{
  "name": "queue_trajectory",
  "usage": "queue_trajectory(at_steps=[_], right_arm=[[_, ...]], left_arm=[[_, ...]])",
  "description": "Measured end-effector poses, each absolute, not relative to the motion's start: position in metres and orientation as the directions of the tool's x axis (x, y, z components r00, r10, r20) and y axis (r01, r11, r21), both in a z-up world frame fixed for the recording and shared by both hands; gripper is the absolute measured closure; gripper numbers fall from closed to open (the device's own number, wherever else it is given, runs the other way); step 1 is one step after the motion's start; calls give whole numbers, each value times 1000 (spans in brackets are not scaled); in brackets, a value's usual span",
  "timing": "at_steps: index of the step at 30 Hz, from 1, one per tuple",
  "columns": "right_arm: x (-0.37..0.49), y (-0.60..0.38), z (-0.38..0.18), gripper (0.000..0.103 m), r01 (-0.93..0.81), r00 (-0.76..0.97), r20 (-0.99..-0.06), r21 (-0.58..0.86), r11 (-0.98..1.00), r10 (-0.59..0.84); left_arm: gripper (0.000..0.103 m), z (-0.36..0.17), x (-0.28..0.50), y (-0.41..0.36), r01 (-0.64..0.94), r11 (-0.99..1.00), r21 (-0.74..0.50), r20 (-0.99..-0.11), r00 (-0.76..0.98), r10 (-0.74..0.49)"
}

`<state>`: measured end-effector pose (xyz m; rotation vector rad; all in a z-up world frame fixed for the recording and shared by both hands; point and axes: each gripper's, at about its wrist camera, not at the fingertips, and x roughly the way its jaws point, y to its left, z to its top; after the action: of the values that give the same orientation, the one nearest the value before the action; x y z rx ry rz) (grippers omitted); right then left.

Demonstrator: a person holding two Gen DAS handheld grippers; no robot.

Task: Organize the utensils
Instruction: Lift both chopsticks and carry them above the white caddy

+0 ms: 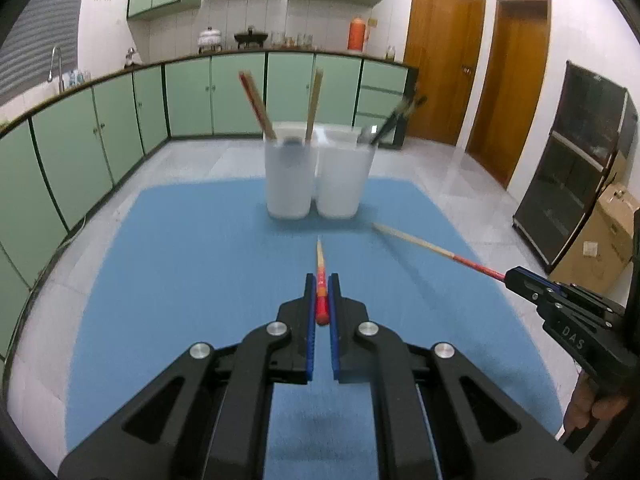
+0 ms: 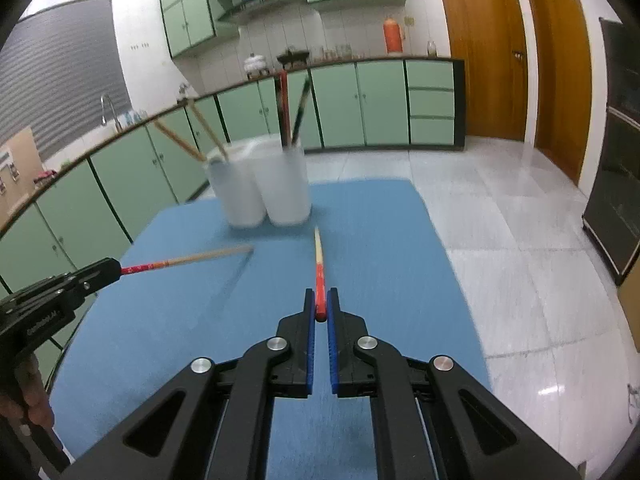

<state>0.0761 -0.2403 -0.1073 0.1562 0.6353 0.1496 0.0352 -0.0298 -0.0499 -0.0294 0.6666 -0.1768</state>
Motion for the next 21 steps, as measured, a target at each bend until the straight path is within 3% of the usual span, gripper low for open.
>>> queue_trajectory(at_steps=[21], right_arm=[[103,-237,5,97,-269,847,-410,218,938,338]], left_arm=[[98,37,44,-26,215,971,-101,-449,862,-237]])
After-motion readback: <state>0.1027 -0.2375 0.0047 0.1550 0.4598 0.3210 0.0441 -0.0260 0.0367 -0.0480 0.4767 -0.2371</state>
